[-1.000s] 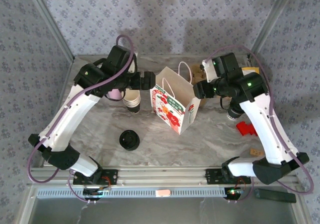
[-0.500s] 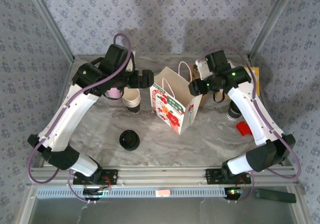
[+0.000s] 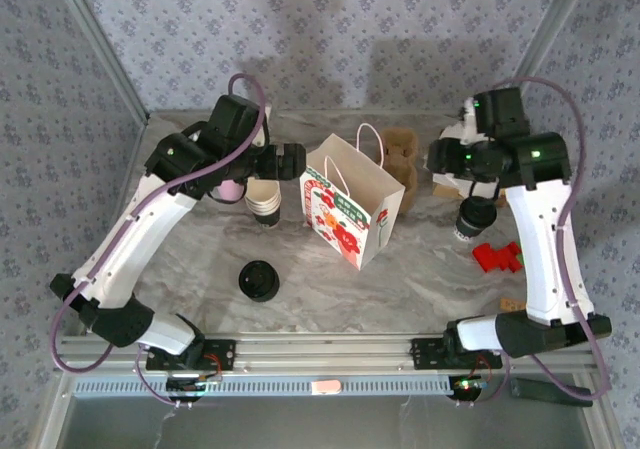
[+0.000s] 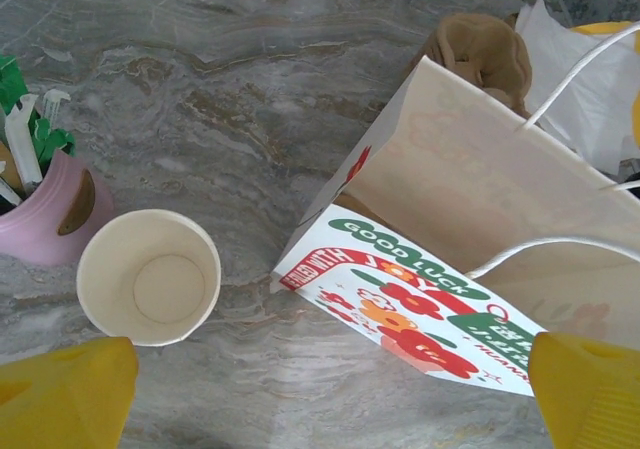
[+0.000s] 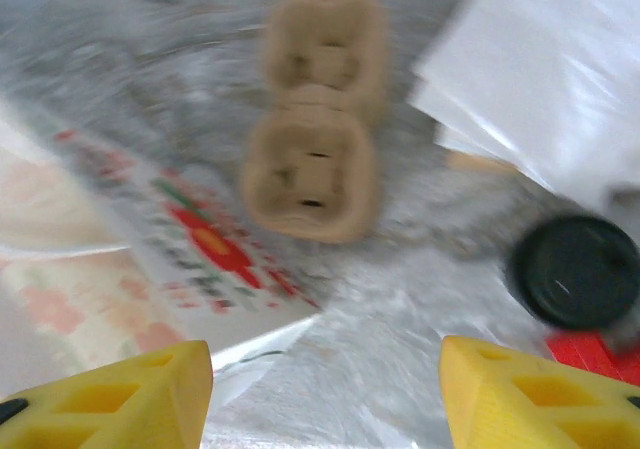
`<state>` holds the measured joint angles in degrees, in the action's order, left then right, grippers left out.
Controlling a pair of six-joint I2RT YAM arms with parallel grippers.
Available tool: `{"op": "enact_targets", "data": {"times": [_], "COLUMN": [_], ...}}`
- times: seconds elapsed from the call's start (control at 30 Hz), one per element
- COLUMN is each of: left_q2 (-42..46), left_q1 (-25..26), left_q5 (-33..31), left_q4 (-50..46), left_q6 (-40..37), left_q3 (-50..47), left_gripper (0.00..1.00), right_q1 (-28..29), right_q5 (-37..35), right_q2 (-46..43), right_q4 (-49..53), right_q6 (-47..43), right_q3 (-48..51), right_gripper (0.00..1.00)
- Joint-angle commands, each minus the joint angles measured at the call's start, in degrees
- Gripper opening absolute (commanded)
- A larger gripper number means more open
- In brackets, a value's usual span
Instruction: Pack the takeout coffee
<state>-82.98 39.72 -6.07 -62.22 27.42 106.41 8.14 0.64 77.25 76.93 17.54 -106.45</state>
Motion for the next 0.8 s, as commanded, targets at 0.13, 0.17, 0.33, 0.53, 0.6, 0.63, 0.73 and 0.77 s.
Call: {"op": "enact_targets", "data": {"times": [0.13, 0.17, 0.33, 0.53, 0.6, 0.63, 0.73, 0.77], "left_q2": [2.7, 3.1, 4.7, 8.2, 8.7, 8.6, 8.4, 8.6], "left_q1": [-0.3, -0.3, 0.8, 8.1, 10.5, 11.8, 14.6, 15.4], "left_q5": [-2.1, -2.2, 0.1, 3.9, 7.0, 8.6, 16.9, 19.4], "left_q4": [6.6, 7.4, 13.0, 22.0, 23.0, 23.0, 21.8, 22.0], "left_q6": [-2.7, -3.1, -9.8, -27.1, -32.6, -35.2, -41.2, -43.0], "left_q3": [-4.9, -5.7, -9.5, -15.1, -15.7, -15.7, -15.8, -16.4], "left_gripper": [1.0, 1.0, 1.0, 1.0, 1.0, 1.0, 1.0, 1.0], "right_q1": [-13.3, -14.7, -17.2, -18.1, -18.3, -18.4, -18.9, -19.0], "right_q5": [-7.6, -6.8, -7.6, -5.8, -5.3, -5.4, -5.8, -5.7], "right_q2": [0.8, 1.0, 4.1, 6.6, 8.8, 10.0, 13.0, 13.8], "right_q4": [8.2, 7.8, 7.5, 1.6, 1.4, 1.4, 1.2, 1.1], "right_q6": [25.6, 28.5, 42.3, 52.8, 53.7, 53.9, 54.6, 54.9], "right_q3": [2.8, 3.2, 5.5, 13.8, 14.4, 14.4, 14.8, 14.9], "right_gripper": [0.65, 0.67, 0.76, 0.78, 0.8, 0.8, 0.82, 0.83]}}
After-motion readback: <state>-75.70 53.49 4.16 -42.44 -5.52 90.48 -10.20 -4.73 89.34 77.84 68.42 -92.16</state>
